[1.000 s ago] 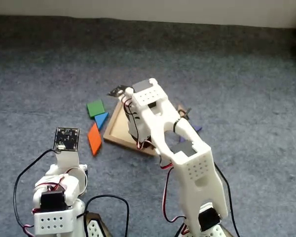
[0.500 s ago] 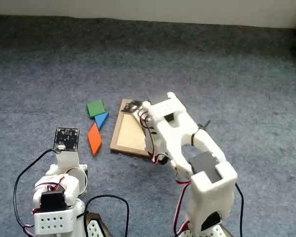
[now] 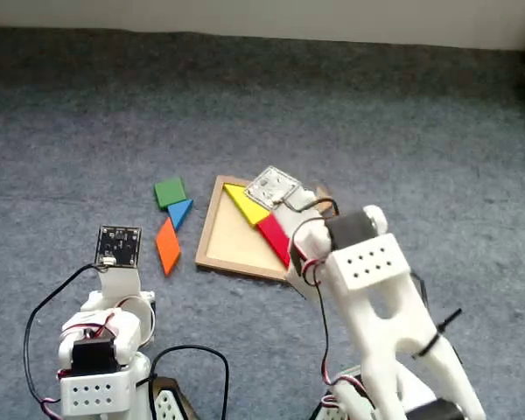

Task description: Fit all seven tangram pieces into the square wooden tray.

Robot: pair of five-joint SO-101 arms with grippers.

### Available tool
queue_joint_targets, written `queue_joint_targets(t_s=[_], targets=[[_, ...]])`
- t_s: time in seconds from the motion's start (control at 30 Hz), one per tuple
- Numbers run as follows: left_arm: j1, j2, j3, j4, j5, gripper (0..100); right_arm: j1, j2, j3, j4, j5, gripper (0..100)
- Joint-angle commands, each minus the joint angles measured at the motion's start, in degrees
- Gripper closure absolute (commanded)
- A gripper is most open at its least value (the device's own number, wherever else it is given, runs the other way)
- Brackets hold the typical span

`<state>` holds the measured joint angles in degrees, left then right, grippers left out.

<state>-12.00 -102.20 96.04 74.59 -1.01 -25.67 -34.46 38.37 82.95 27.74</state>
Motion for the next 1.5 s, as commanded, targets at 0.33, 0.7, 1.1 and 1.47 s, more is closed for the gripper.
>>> queue_joint_targets(t_s=[0.33, 0.7, 1.1, 1.47], targets=[[-0.31, -0.48, 1.19, 0.35, 0.35, 99, 17.98, -25.98, 20.88, -7.87, -1.14, 99.2], [-0.31, -0.48, 1.19, 0.35, 0.35, 99, 21.85, -34.59, 37.58, -19.3, -1.14, 99.2], [4.7, -0.48, 1.19, 0.35, 0.35, 99, 29.85, -42.33, 48.31, -24.31, -1.23, 99.2], [14.37, -0.48, -0.13, 0.53, 0.18, 99, 29.58, -58.24, 58.33, -24.4, -18.02, 99.2]])
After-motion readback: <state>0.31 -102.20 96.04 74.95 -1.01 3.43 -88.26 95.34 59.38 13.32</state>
